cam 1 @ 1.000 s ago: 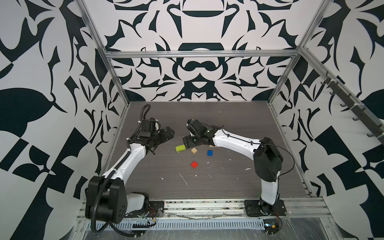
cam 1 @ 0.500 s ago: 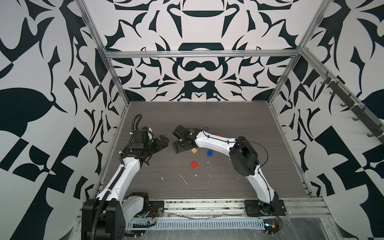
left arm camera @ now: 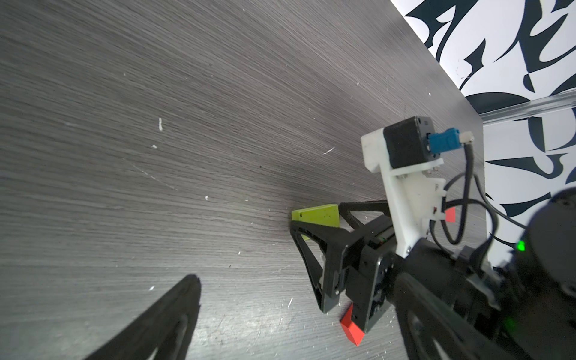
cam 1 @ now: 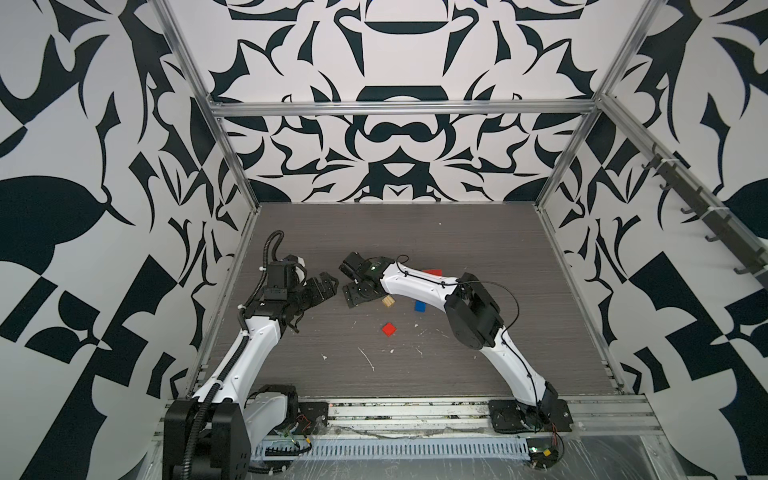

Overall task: Build the wood block tower
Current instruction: 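Close the right gripper on the lime-green block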

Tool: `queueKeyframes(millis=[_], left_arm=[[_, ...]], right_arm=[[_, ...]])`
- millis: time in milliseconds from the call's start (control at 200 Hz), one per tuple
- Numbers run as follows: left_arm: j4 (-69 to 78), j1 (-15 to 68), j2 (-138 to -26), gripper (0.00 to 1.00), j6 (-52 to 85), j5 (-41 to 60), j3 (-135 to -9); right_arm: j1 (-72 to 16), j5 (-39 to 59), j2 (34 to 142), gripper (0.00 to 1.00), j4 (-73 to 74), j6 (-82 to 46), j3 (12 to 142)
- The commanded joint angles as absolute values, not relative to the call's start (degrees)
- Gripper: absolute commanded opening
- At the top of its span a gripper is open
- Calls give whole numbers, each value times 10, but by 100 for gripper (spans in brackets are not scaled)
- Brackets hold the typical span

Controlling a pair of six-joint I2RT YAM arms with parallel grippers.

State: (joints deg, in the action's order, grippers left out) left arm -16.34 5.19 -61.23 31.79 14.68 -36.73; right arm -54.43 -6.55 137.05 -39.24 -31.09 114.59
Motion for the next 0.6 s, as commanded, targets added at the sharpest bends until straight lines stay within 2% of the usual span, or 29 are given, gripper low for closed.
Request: queueKeyframes(millis=[0,110,345,600], left_arm=[[-168,50,-606,100,314,156,-363],[-168,49,-609,100,314,157,-364],[-171,49,-620,100,307,155,-373],[-147,49,-635,99,326,183,-364]], right_arm=[[-547,-81,1367,83,-412,-307,1165],[-548,-84,1369,78,-415,-306,1165],[-548,-98,1364,60,-418,-298,1155],[-547,-132,1341,52,-432,-275,1166]])
